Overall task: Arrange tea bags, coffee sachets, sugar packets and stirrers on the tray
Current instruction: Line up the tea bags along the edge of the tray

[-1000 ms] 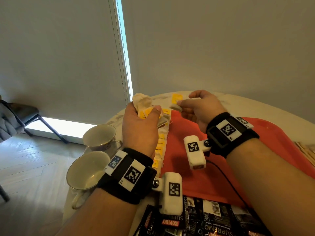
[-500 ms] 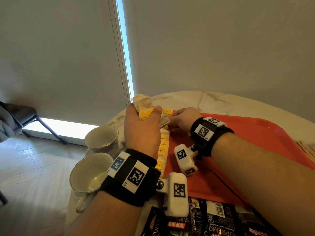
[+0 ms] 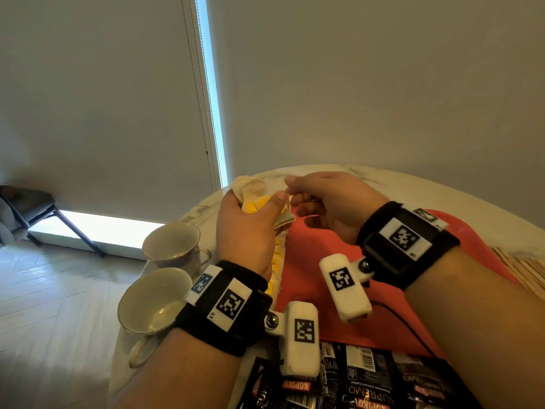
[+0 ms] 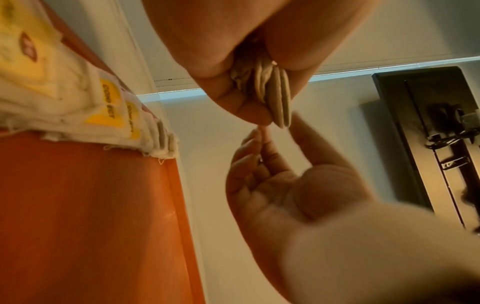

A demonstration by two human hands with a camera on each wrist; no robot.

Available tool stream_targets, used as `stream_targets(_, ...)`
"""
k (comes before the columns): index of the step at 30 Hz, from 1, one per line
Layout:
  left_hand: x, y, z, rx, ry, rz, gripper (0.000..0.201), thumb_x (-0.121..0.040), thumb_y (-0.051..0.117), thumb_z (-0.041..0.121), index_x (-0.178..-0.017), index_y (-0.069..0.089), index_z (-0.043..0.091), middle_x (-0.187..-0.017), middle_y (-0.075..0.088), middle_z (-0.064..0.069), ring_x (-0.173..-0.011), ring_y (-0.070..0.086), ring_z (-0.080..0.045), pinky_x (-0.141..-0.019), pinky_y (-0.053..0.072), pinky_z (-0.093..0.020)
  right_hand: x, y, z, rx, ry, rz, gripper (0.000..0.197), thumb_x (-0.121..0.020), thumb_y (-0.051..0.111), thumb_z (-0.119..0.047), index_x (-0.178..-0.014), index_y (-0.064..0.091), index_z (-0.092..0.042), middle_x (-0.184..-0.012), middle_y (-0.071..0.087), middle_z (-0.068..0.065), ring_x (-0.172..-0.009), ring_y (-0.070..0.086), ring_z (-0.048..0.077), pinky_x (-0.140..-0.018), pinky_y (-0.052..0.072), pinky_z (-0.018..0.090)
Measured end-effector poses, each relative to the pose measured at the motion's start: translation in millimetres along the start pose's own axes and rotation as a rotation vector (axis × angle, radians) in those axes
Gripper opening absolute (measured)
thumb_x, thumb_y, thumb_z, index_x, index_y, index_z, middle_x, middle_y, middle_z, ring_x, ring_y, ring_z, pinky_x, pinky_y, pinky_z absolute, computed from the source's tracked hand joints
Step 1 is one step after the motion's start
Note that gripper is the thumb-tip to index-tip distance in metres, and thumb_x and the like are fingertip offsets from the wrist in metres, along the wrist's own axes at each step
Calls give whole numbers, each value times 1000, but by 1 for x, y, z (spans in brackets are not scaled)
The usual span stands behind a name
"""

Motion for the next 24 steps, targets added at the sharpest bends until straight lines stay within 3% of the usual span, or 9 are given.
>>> stream_targets(3,2,4,-2,35,-22,-41,31,-81,85,32,-105,71,17,-101,79,-12,-95,77,-36,-87,61,-63,23,3,-2,15,-29,-78,22,-85,79,-14,-104,70,-8,-81,68,4,-63,62,13,-61,50,28)
stream_targets(6,5,7,-1,-8,11,-38,29,-86,83,34,-106,71,17,-100,79,-9,-93,78,-31,-86,62,-61,29,3,3,-10,-70,-38,29,-84,77,-1,-111,69,-7,-83,69,8,-72,66,19,-63,52,31)
stream_targets(10,8,11,-2,21,20,-64,37,-85,78,42,-109,71,14,-102,78,-13,-95,77,-36,-85,61,-63,27,5,10,-73,-122,-30,25,-86,72,4,-106,71,-9,-77,68,5,-71,68,19,-59,54,30)
stream_targets(13,7,14,-3,49,10,-102,34,-93,77,35,-112,70,9,-102,78,-15,-92,78,-31,-75,64,-48,24,4,13,-146,-147,-37,20,-87,71,3,-106,71,-5,-82,67,9,-76,69,21,-67,59,35)
stream_targets(16,6,17,-9,38,-35,-152,17,-98,73,22,-110,71,10,-94,78,-9,-76,72,-18,-59,54,-29,20,-2,14,-249,-164,-24,16,-90,68,1,-103,71,-8,-90,71,11,-78,70,22,-68,60,35)
stream_targets(19,6,17,-13,54,-86,-159,7,-99,69,14,-105,72,13,-87,77,-6,-66,69,-13,-53,51,-25,17,-6,15,-288,-156,-30,16,-92,64,2,-98,69,-12,-86,72,9,-72,68,19,-62,59,33)
stream_targets(22,5,18,-15,53,-83,-168,9,-99,69,15,-107,72,13,-89,78,-9,-69,70,-15,-53,51,-24,15,-5,19,-261,-157,-29,9,-92,67,-5,-91,68,-14,-75,69,1,-67,65,13,-65,58,35)
stream_targets(24,6,18,-16,94,-129,-155,14,-99,70,18,-110,72,10,-91,78,-10,-70,69,-14,-53,52,-24,14,-6,19,-261,-190,1,7,-91,71,-9,-89,69,-15,-78,68,1,-72,65,12,-68,58,34)
Point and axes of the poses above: each hand's wrist, its own x-axis away from the middle knuckle, its own y-axis out of the palm, z = x × y, the point moved 6 cm from there along -x, towards the middle knuckle
